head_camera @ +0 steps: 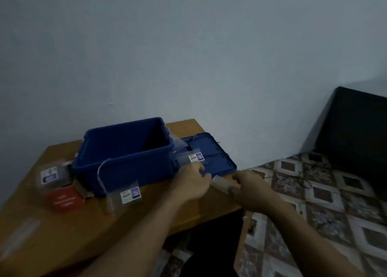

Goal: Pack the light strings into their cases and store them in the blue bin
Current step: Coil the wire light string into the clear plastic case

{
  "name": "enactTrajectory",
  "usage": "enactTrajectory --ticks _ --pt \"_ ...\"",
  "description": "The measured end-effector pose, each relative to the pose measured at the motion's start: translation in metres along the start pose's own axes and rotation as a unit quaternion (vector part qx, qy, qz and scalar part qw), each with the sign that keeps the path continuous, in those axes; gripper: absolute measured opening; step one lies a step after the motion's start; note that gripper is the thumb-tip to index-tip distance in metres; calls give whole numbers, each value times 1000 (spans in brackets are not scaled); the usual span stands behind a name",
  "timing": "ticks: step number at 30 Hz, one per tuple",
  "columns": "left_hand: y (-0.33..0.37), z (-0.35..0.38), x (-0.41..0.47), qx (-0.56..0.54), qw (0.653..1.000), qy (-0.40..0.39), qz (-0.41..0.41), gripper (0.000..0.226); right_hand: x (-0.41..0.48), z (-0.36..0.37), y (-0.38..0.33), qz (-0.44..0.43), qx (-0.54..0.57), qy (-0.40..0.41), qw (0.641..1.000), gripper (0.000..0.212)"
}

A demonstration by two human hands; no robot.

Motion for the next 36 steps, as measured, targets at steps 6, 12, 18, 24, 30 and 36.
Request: enactTrajectory --ticks 6,12,18,24,30,36 --pt "-6 42 14 46 998 35 -19 23 -1 21 15 23 -22 0 999 31" --pt "-7 58 14 60 992 109 2 26 -4 23 14 16 -7 38 999 28" --pt "-4 57 0 19 995 100 7 18 -18 15 15 8 26 45 999 22" --pt "15 31 -37 -76 991 109 23 18 -53 -16 10 -15 72 61 995 23" --pt "39 -9 -81 -145 980 118 63 14 -88 -54 -5 -50 113 101 987 28" --pt "59 -42 -121 -171 973 104 112 20 -120 -86 -23 -79 153 127 977 35"
Point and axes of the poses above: each hand's wrist, its own x-axis towards the middle knuckle, its own z-axis out of the palm, y = z × x, the point moved 1 cm from there along x, towards the middle knuckle, and after that the axes turned 7 degrees about y, right-handed, at the moved point
